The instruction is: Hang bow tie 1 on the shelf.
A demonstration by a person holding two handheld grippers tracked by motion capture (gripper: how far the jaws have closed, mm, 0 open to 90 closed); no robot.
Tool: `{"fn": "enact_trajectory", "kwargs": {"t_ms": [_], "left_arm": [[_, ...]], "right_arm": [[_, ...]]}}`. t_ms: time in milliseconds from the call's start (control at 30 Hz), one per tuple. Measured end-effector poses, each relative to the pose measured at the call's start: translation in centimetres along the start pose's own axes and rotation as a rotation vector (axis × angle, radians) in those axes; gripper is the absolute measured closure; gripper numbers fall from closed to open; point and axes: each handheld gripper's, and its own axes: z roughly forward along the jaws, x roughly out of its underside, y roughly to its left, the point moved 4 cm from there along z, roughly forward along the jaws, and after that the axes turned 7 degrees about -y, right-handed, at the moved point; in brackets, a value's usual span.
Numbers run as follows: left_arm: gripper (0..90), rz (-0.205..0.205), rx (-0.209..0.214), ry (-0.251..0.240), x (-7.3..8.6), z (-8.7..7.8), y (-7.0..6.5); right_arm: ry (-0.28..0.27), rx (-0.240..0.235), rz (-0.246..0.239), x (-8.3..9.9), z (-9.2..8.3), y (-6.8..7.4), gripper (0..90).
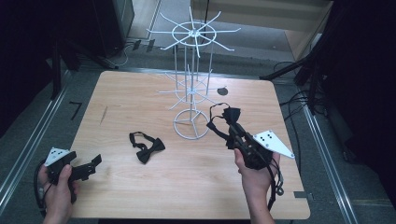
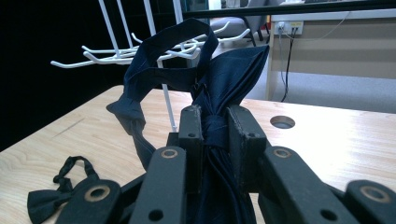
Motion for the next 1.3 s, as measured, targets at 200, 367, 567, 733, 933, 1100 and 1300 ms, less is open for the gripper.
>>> {"fn": "enact_trajectory", "kwargs": {"t_ms": [200, 367, 567, 733, 933, 1100, 1300], "left_arm": [[0.0, 0.0, -0.001, 0.002, 0.0, 0.0, 0.0], [0.0, 0.0, 0.0, 0.002, 0.0, 0.0, 0.0], [0.0, 0.0, 0.0, 0.002, 0.0, 0.0, 0.0], [0.0, 0.0, -0.001, 0.002, 0.0, 0.0, 0.0], [0.0, -0.002, 0.0, 0.0, 0.0, 0.0, 0.0], [0.0, -0.002, 0.0, 0.0, 0.0, 0.0, 0.0], [0.0, -0.003, 0.0, -0.001, 0.0, 0.0, 0.0]], "right_arm": [[0.001, 0.002, 0.005, 0.0, 0.5, -0.2, 77.8], [0.007, 0.006, 0.009, 0.1, 1.1, -0.5, 77.8], [0.01, 0.012, 0.015, 0.3, 1.7, -0.9, 77.8], [0.015, 0.012, 0.02, 0.4, 2.1, -1.0, 77.8], [0.012, 0.01, 0.02, 0.5, 2.6, -1.1, 77.8], [0.01, 0.003, 0.024, 0.5, 2.9, -1.1, 77.8], [0.01, -0.004, 0.042, 0.5, 3.5, -1.2, 77.8]]}}
